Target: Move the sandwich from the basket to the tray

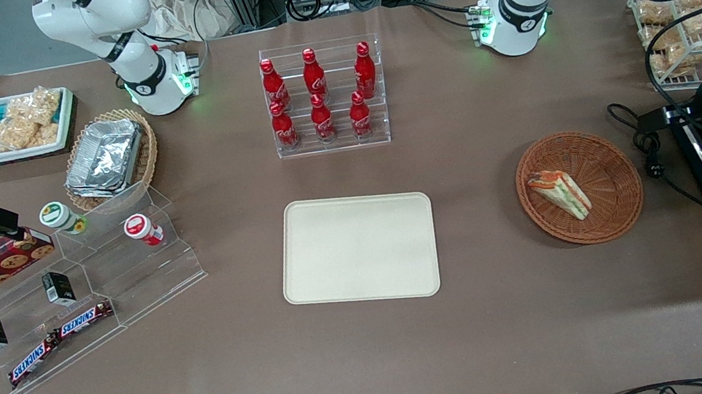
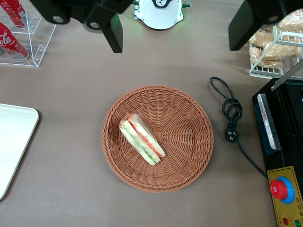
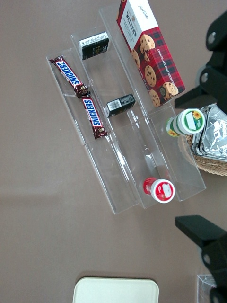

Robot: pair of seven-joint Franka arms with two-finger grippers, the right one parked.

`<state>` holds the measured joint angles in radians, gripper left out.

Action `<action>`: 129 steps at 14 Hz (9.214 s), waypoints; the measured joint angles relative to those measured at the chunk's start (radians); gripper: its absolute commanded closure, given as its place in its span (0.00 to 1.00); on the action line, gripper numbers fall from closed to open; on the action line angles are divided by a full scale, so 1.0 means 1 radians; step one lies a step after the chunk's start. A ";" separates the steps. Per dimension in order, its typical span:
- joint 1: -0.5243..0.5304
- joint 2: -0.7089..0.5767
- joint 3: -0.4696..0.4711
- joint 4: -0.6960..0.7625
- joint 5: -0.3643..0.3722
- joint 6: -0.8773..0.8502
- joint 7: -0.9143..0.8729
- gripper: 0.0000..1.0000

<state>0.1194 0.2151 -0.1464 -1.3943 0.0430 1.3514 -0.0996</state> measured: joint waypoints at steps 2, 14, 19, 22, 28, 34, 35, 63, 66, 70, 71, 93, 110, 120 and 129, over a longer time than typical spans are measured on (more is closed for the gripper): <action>0.000 0.001 0.000 0.003 0.000 0.000 0.000 0.01; 0.001 0.000 0.004 -0.137 0.000 0.070 0.000 0.01; 0.001 -0.041 0.010 -0.405 0.000 0.350 -0.057 0.01; -0.001 -0.052 0.006 -0.552 0.000 0.504 -0.135 0.01; -0.008 -0.005 -0.001 -0.640 0.000 0.740 -0.392 0.01; -0.054 0.077 -0.006 -0.658 0.014 0.905 -0.643 0.01; -0.054 0.084 -0.005 -0.665 0.019 0.914 -0.650 0.01; -0.061 -0.021 -0.198 -0.237 0.041 0.369 -0.651 0.88; -0.063 0.028 -0.304 -0.235 0.042 0.378 -0.620 0.88; -0.133 0.155 -0.382 -0.232 0.078 0.516 -0.610 0.88; -0.163 0.190 -0.384 -0.231 0.101 0.557 -0.610 0.88; -0.316 0.543 -0.361 -0.174 0.345 0.877 -0.618 0.01; -0.101 0.114 -0.362 0.004 0.229 0.078 -0.380 0.01; 0.066 0.019 -0.351 -0.008 0.214 0.022 -0.184 0.01; -0.172 0.012 0.120 -0.010 0.064 0.039 0.076 0.01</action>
<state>-0.0522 0.2269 -0.0267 -1.4044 0.1071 1.3900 -0.0241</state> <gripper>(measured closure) 0.004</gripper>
